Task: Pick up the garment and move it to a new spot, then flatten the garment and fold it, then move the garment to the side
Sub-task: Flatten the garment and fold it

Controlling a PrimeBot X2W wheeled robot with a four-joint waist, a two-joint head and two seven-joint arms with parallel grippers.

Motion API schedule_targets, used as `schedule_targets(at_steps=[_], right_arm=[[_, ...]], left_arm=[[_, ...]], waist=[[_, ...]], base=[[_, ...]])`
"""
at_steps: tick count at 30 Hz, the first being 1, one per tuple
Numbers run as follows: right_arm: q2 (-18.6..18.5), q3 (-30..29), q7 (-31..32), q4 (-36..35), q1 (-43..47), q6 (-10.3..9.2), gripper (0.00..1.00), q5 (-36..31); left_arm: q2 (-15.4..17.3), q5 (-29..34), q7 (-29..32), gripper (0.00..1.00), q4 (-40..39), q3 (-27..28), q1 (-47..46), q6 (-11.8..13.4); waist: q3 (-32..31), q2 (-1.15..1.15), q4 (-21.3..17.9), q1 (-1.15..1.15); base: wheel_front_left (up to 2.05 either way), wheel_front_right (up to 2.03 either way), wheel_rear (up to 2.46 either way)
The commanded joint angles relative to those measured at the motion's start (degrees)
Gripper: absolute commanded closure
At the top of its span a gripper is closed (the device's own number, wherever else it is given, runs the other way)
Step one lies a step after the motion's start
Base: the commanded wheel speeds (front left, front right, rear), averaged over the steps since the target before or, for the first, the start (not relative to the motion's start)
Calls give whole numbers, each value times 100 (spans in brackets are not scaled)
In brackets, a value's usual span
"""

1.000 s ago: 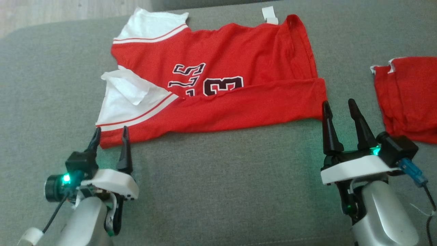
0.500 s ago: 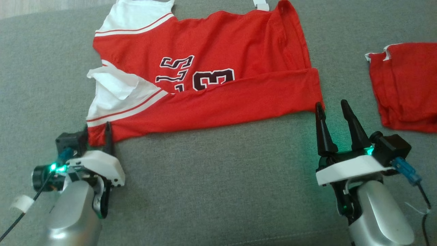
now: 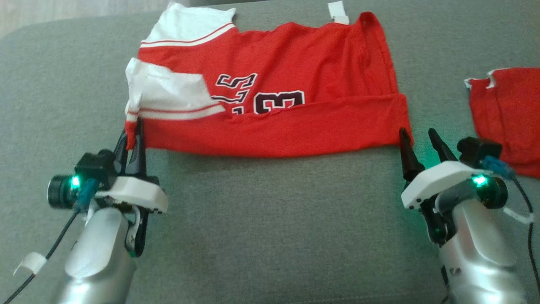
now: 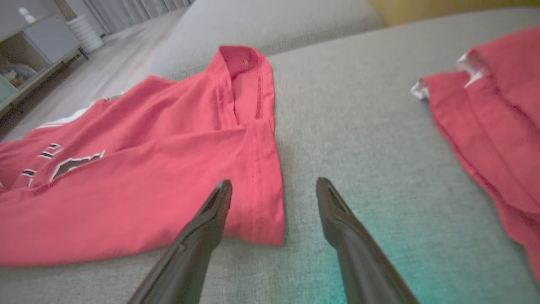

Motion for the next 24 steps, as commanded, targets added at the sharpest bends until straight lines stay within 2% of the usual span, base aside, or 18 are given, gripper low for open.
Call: schedule_targets(at_steps=[1,5,11,12,13,14,17,20,24], right_arm=[[15,48,154,135,-282,-5,0,-26],[15,-5,425,776,-594,-5,0,-81],[15,88,600,1476,-924,-5,0,-470],[15,150,617,1545,-959,-5,16,-533],[15,150,617,1545,-959,-5,16,-533],[15,207,624,1601,-986,-5,100,-601],[15,196,552,1686,-1026,-5,100,-976],[15,-77,447,1676,-1000,-5,100,-1339],[15,-331,345,1569,-864,-5,100,-1527]], left_arm=[[153,125,-72,100,-442,147,-200,3],[101,287,-75,100,-941,169,-59,-41],[63,394,-76,100,-1078,197,124,-105],[63,400,-77,100,-1050,203,146,-110],[63,400,-77,100,-1050,203,146,-110],[67,407,-77,100,-1008,207,163,-113],[82,405,-77,100,-819,217,204,-113],[112,386,-63,100,-570,200,239,-133],[183,333,64,100,-320,174,366,-181]], waist=[[10,0,102,0],[34,0,228,0],[49,0,355,0],[49,0,368,0],[49,0,368,0],[47,0,376,0],[11,0,381,0],[-82,0,367,0],[-279,0,293,0]], base=[[0,0,0],[0,0,0],[0,0,0],[0,0,0],[0,0,0],[0,0,0],[0,0,0],[0,0,0],[0,0,0]])
